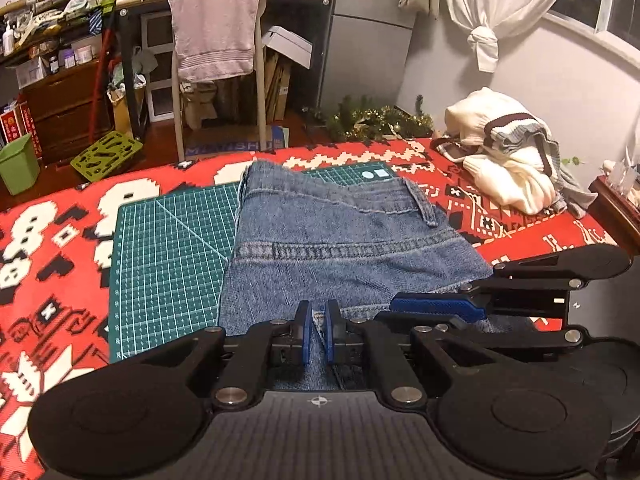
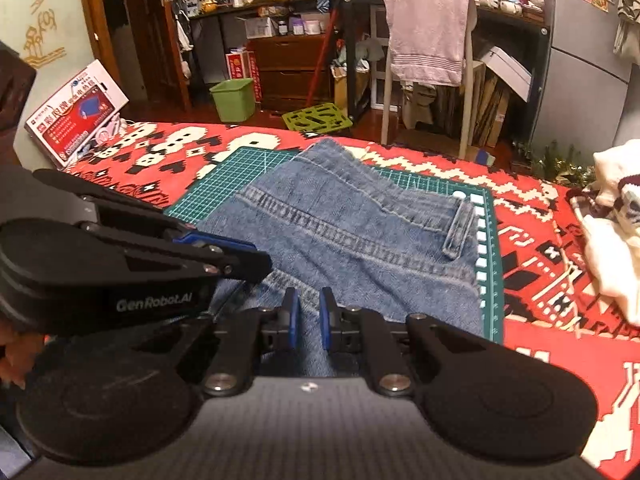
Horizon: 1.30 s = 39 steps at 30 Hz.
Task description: Fold clothes
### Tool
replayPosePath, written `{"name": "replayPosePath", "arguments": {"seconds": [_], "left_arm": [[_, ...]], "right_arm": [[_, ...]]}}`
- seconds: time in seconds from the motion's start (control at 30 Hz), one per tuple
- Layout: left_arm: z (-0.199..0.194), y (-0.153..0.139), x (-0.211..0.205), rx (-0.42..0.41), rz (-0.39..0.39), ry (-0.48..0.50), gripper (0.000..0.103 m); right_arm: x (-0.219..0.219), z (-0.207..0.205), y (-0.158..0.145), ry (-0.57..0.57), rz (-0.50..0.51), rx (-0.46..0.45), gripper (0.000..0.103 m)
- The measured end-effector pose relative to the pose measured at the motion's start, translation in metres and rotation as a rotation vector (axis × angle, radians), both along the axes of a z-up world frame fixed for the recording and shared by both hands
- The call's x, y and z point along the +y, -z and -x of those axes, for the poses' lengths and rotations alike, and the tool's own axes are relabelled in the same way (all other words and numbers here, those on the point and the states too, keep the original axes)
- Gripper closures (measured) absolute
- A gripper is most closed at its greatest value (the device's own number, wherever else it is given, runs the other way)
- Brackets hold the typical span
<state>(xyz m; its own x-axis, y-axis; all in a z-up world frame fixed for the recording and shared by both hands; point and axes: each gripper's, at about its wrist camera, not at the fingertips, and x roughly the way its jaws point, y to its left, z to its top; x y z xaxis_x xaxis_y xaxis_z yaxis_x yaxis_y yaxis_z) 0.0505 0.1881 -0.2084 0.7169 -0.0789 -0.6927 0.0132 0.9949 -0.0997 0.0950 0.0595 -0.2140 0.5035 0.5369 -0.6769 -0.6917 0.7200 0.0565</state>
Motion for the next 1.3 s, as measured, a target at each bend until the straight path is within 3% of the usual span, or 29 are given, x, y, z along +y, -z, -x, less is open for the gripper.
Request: {"name": "replayPosePath", "arguments": {"seconds": [0.23,0.4,0.47,0.57,0.67,0.73,0.83,1.07,1.13,1.3], "left_arm": [[-0.017,0.006,0.004,0.019,-0.021,0.008,0.097],[-0.014,0.008,0.01,0.017,0.005,0.01,0.097],[-0.015,0.008,0.011,0.018,0.011,0.008,0.097],[-0.015,0.007,0.009,0.022,0.011,0.006,0.097],[-0.014,-0.004,0.015,0.005,0.088,0.005,0.097],[-0.014,-0.016,0.02,-0.034,0.136,0.007,0.097],[-0.029,-0.024,0.023,-0.04,0.112,-0.003,0.098],[-0.066,0.003,0.028,0.063,0.102,0.0,0.098],[-0.07,0.009,0.026,0.073,0.098,-0.004,0.102],[-0.074,0.011,0.023,0.071,0.072,0.017,0.1]], "right_arm": [[0.003,-0.032,0.012,0.066,0.02,0.044,0.095],[-0.033,-0.038,0.013,0.116,0.026,0.035,0.103],[-0.053,-0.043,0.014,0.126,-0.037,0.085,0.103],[-0.06,-0.039,0.007,0.133,-0.049,0.065,0.103],[-0.065,-0.033,-0.006,0.143,-0.08,0.025,0.1],[-0.061,-0.038,-0.01,0.127,-0.089,0.022,0.1],[-0.044,-0.052,-0.013,0.091,-0.077,0.023,0.1],[0.008,-0.071,0.0,0.018,-0.057,0.078,0.098],[0.015,-0.07,0.007,0.015,-0.047,0.06,0.097],[0.01,-0.072,0.009,0.016,-0.019,0.045,0.096]]}}
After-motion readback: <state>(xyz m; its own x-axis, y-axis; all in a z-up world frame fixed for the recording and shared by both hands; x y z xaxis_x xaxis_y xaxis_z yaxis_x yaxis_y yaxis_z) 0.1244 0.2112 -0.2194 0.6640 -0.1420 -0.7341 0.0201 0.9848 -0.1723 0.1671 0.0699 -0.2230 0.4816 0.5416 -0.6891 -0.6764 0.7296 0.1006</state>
